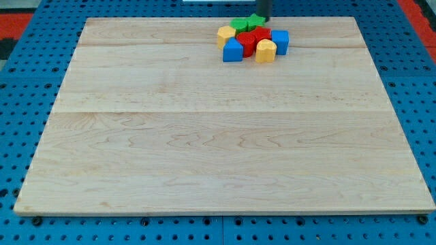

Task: Push the yellow heart into the red circle

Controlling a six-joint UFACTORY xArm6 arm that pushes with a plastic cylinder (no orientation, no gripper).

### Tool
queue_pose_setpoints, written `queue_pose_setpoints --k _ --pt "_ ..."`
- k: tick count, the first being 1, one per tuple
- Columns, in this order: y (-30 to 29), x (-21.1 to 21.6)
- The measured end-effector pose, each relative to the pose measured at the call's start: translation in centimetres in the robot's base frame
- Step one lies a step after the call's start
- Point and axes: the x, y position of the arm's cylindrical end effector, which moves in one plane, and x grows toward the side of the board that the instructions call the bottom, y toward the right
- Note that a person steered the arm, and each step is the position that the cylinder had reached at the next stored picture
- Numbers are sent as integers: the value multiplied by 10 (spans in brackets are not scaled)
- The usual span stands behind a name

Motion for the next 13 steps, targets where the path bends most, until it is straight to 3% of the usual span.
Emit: queue_pose_setpoints --k 1,2,3,4,5,6,7,8,9,10,13 --pt "-37 6" --pt "-38 18" --pt "-41 2" --pt "-89 11" --pt "-72 35" --pt "-84 23" --pt "-169 17" --pt "-183 72" --pt "-157 114" --pt "-152 129" --pt "-77 132"
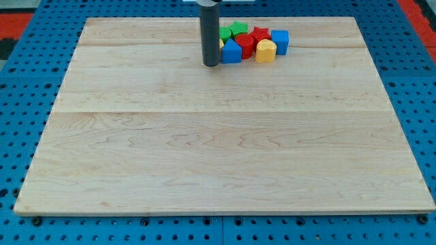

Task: Push the yellow heart into the red circle

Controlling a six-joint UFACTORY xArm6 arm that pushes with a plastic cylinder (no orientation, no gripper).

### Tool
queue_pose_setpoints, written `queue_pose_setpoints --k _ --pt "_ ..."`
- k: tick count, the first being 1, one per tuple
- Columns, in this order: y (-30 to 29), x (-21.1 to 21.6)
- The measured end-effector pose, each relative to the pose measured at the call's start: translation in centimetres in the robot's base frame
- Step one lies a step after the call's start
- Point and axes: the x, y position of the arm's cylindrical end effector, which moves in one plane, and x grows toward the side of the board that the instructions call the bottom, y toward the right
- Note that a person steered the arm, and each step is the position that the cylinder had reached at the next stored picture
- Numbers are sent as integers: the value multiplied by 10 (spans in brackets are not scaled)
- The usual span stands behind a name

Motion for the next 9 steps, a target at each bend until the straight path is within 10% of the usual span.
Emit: queue_pose_setpoints --k 9 --pt "55 -3"
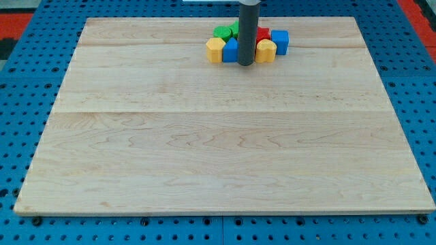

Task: Push the yellow heart into the red circle

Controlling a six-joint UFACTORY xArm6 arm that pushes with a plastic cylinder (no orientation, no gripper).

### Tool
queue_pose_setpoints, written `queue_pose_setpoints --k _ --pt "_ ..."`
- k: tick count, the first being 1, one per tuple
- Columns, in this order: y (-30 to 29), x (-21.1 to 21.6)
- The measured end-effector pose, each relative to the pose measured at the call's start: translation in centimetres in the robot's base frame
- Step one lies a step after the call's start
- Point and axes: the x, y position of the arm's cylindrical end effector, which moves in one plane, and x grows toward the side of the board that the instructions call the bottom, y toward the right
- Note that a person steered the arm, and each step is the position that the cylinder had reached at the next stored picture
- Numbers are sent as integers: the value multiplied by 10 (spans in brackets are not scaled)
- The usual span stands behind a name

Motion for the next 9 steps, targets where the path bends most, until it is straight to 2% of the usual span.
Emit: queue_pose_setpoints --k 2,3,4,5,7,8,9 --pt "18 -9" --pt "14 22" --pt "40 44" --pt "93 21" --pt "64 -27" --pt "38 -28" --pt "63 -27"
